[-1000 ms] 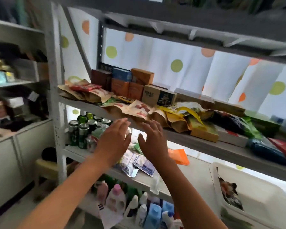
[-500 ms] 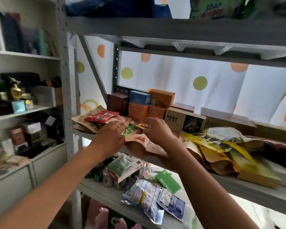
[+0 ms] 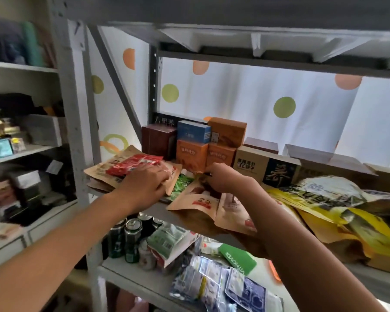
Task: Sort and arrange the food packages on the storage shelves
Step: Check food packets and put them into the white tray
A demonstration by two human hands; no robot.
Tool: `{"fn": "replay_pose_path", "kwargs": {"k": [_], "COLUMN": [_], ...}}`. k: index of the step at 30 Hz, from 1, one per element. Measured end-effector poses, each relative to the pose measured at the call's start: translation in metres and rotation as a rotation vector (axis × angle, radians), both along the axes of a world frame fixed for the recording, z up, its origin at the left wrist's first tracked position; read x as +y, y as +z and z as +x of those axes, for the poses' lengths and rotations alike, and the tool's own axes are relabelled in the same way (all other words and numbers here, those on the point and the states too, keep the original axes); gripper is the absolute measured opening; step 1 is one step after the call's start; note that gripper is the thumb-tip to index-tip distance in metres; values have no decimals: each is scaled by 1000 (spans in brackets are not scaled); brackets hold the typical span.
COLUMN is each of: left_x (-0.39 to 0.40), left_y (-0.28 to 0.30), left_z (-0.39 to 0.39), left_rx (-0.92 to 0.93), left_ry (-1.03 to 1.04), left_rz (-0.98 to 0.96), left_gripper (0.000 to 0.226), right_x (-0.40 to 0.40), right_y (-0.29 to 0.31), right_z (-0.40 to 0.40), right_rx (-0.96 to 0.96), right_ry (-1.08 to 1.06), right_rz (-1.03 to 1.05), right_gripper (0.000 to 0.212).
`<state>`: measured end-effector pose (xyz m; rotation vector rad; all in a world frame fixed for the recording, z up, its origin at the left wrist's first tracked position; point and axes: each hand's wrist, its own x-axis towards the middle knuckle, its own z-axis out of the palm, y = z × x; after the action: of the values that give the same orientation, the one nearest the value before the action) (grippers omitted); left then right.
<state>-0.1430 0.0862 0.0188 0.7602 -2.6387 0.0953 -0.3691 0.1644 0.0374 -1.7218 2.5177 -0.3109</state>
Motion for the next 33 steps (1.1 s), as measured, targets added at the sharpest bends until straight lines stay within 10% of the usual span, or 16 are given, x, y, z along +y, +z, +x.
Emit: {"fn": "replay_pose_path", "kwargs": {"k": [5, 13, 24, 33], "left_x": [-9, -10, 16, 27], "left_y": [8, 29, 25, -25], "left_z": [6, 5, 54, 137], "left_rx": [55, 288, 784, 1078], "left_ry": [-46, -231, -464, -512], "left_rz": [59, 252, 1637, 1594], "left_gripper": [30, 16, 42, 58], "right_x": [1, 28, 57, 59], "right_y": [15, 58, 33, -37], "right_z": [2, 53, 178, 293], "right_rx": [67, -380, -1125, -1062], "right_ry": [-47, -98, -152, -313], "right_rz": [-166, -623, -1021, -1080], "right_gripper": [20, 28, 22, 17]}}
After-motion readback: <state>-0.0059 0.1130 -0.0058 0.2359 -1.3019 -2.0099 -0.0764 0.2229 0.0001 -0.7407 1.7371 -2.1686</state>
